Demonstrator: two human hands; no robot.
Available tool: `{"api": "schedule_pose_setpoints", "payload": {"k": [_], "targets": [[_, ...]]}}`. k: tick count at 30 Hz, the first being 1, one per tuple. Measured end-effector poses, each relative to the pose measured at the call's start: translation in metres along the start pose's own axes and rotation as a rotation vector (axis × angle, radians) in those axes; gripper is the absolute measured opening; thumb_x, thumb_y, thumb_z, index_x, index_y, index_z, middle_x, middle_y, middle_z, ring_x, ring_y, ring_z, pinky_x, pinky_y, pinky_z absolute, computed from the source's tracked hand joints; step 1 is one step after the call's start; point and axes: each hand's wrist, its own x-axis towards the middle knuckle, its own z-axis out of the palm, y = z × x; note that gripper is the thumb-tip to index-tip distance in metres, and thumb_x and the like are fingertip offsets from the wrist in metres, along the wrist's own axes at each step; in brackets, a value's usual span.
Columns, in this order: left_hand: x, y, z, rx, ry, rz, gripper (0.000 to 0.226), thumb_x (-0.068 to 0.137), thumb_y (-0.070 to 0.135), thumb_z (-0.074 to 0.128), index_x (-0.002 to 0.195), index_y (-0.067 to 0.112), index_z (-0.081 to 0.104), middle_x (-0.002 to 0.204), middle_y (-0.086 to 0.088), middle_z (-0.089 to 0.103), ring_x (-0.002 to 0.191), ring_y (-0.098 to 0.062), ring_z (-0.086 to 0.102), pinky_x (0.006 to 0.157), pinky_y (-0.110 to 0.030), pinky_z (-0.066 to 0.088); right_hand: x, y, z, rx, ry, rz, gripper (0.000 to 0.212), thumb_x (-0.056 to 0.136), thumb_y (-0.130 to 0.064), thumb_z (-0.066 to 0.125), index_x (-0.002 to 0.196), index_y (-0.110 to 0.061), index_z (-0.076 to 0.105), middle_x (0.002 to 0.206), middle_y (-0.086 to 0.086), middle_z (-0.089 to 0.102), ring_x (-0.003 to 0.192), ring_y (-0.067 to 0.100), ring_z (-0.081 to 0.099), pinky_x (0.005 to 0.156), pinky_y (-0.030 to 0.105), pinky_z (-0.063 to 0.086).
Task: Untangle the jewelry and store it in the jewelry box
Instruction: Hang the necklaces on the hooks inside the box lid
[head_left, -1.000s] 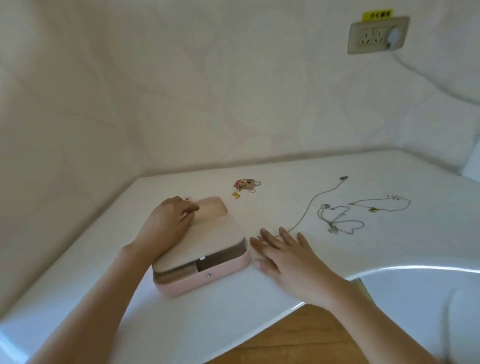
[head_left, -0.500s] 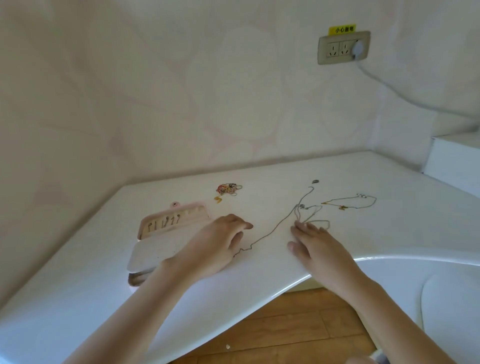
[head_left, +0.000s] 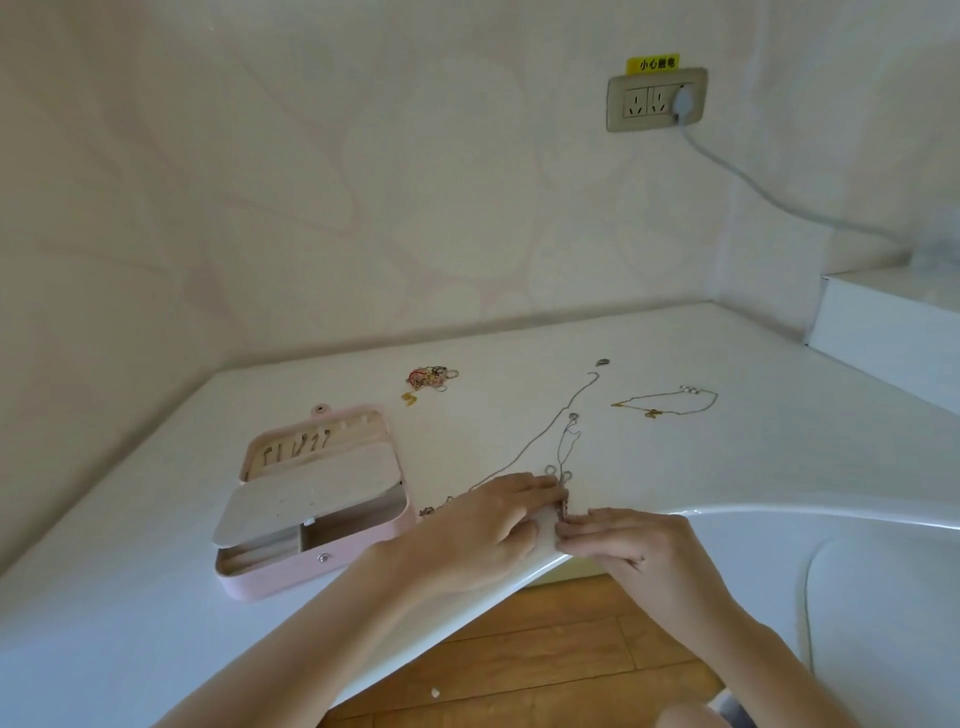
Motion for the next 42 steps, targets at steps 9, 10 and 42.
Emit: {"api": "schedule_pose_setpoints", "payload": {"k": [9,10,42], "targets": [[-0.007,0.032,-0.015,-0.465,0.402,-0.082,0.010,0.080,0.027,0.073,0.090,0.028,0.071,0.083,0.022,0.069,0.086,0.011,0.062,0.071,-0.001,0.037,0.046,-0.031,-0.031,0.366,0.001,0.195,0.016,0.074,-0.009,0.072,0.086,-0.020,0.076,0.083,-0.010,0.075,0.079,0.008,0.072,0.075,0.017,0.054],[-0.003,0.033,-0.019,-0.526,0.448,-0.105,0.007,0.079,0.022,0.074,0.081,0.027,0.071,0.073,0.021,0.069,0.077,0.012,0.063,0.068,-0.001,0.037,0.057,-0.034,-0.035,0.365,0.008,0.172,0.015,0.073,-0.010,0.074,0.085,-0.020,0.077,0.081,-0.008,0.074,0.077,0.010,0.071,0.073,0.018,0.054],[-0.029,-0.064,-0.117,-1.147,0.468,-0.342,0.028,0.097,0.015,0.047,0.075,0.008,0.061,0.066,-0.002,0.056,0.063,-0.014,0.060,0.059,-0.024,0.053,0.212,-0.032,-0.026,0.884,-0.420,0.453,0.021,0.088,-0.023,0.054,0.095,-0.007,0.066,0.047,-0.005,0.032,0.041,0.006,0.023,0.041,0.019,0.017]]}}
